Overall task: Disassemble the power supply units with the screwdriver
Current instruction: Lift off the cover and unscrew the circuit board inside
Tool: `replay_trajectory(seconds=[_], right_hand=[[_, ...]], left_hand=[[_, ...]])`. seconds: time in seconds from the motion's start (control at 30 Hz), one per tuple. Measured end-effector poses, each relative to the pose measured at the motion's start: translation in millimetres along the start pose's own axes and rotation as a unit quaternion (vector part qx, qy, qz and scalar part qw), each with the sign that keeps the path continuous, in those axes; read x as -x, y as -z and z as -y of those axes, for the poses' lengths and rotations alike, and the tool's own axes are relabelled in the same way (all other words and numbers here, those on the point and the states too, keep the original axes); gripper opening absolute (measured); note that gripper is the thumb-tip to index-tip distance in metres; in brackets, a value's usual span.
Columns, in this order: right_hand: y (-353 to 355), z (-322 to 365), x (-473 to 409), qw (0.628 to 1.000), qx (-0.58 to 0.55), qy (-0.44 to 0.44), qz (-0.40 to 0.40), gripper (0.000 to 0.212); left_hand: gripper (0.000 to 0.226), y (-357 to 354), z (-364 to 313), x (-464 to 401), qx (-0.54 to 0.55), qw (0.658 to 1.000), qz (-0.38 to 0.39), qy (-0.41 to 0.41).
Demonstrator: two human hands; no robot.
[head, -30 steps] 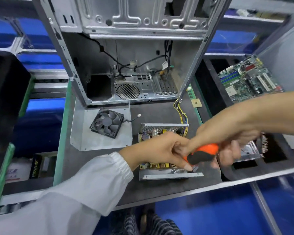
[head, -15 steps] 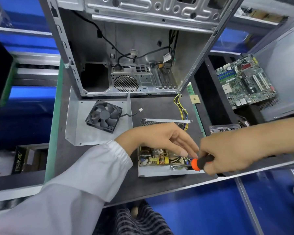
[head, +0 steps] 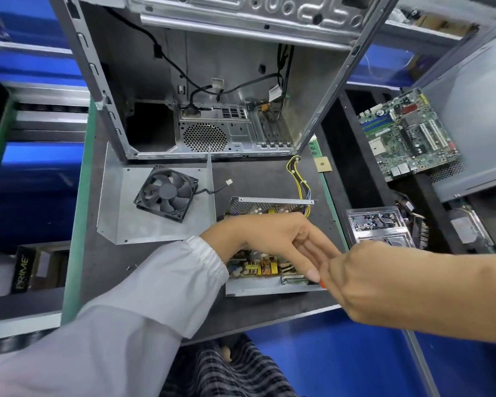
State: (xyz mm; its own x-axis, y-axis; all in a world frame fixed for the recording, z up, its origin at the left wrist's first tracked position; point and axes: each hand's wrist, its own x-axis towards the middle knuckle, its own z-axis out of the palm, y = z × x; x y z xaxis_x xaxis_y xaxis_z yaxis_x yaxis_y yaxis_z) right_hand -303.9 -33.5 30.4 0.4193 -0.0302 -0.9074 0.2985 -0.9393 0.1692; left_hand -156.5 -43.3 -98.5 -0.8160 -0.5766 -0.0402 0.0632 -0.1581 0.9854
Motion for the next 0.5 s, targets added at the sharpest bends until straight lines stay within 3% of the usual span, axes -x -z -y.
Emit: replay_trajectory(seconds=[0.1, 0.13, 0.2, 0.27, 0.33, 0.37, 0.43, 0.47, 0.5], right_hand=[[-7, 3, 8, 0.998, 0.048, -0.04, -0.021, 0.032], [-8, 2, 12, 0.99, 0.065, -0.083, -0.096, 0.031], [1, 0, 18, 0.978, 0.032, -0.129, -0.163, 0.037], [3, -4, 20, 0.971, -0.102, -0.164, -0.14, 0.039], [6, -16, 21, 0.907, -0.319, -0.261, -0.092, 0.053], [7, -23, 20, 0.853, -0.438, -0.281, -0.048, 0.059], [5, -31, 14, 0.724, -0.631, -0.276, 0.02, 0.05], [4, -32, 11, 0.686, -0.674, -0.27, 0.045, 0.044], [5, -32, 8, 0.682, -0.681, -0.261, 0.055, 0.039]], left_hand=[[0.05, -12, 5, -8, 0.012, 1.0, -0.003, -0.011], [0.048, -15, 5, -10, 0.01, 1.0, -0.008, -0.019], [0.041, -18, 8, -12, 0.009, 0.999, -0.028, -0.036], [0.039, -18, 10, -10, 0.019, 0.997, -0.066, -0.046], [0.041, -17, 10, -8, 0.031, 0.993, -0.103, -0.038], [0.039, -17, 10, -8, 0.026, 0.992, -0.115, -0.036], [0.032, -20, 7, -9, 0.004, 0.992, -0.119, -0.036], [0.031, -22, 7, -10, -0.004, 0.993, -0.115, -0.034], [0.031, -23, 7, -11, -0.009, 0.993, -0.117, -0.03]])
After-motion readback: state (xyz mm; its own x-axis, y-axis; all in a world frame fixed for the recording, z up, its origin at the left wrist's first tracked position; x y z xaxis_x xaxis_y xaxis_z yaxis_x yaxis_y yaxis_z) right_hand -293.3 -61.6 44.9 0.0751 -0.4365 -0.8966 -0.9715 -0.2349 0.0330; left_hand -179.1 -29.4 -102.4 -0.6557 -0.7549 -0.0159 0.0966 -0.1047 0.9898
